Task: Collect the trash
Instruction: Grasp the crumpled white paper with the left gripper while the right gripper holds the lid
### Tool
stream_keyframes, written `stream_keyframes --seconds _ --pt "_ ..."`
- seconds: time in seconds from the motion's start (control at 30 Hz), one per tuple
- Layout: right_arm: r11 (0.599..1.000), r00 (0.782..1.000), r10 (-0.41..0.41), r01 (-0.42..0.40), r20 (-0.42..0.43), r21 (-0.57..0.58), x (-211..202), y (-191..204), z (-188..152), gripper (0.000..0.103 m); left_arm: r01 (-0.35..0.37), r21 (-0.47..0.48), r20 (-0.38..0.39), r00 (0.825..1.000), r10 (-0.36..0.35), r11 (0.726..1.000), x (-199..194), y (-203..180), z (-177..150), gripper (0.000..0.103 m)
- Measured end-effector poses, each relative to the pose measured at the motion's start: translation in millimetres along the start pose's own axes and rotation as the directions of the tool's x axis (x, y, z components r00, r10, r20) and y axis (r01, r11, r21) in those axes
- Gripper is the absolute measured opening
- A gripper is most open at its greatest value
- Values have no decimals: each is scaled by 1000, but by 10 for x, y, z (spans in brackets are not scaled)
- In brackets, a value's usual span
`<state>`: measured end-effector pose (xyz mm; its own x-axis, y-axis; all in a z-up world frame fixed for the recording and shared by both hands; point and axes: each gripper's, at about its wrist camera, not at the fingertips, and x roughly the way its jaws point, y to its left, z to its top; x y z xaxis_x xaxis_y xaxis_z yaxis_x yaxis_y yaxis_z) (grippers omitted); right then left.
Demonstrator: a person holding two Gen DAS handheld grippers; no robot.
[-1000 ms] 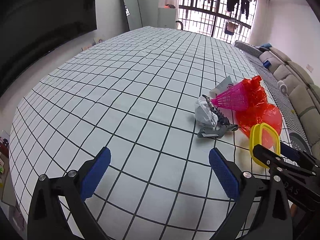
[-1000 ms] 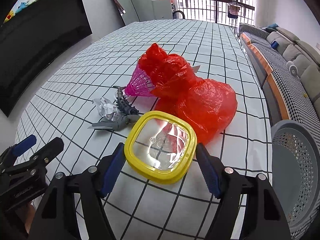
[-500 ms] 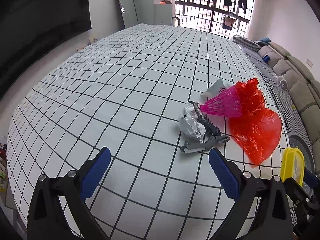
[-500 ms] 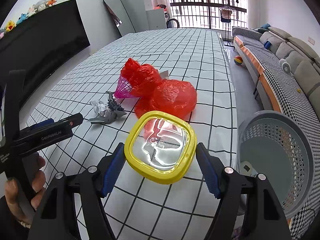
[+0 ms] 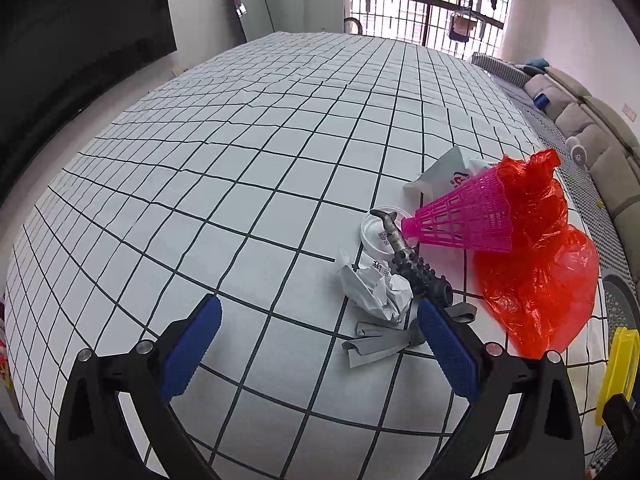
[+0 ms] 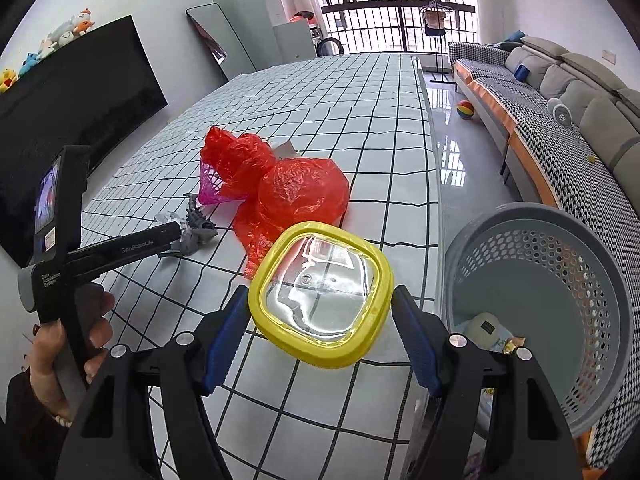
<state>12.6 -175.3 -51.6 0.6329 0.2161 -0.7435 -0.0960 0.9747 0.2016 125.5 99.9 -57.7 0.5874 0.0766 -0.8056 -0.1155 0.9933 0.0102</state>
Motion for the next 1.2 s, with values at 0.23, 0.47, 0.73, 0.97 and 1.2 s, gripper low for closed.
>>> stream_keyframes --seconds 0.23,0.47,0.73,0.97,1.2 --pt "1000 1000 4 -4 -13 6 40 -32 -5 69 22 -11 -11 1000 -22 1000 97 8 46 83" --pt "1000 1000 4 -4 -12 5 56 -11 -1 69 58 -14 -7 998 -58 998 79 -6 70 38" --pt "1000 1000 0 0 -7 0 31 5 -4 69 71 -11 11 997 -70 997 -23 57 50 24" --pt "1000 1000 3 -3 -3 -2 -1 10 -14 69 69 -2 47 997 -69 998 -256 108 -1 13" --pt "1000 1000 0 0 1 0 -26 1 -28 69 75 -7 36 997 -74 997 -278 129 -57 13"
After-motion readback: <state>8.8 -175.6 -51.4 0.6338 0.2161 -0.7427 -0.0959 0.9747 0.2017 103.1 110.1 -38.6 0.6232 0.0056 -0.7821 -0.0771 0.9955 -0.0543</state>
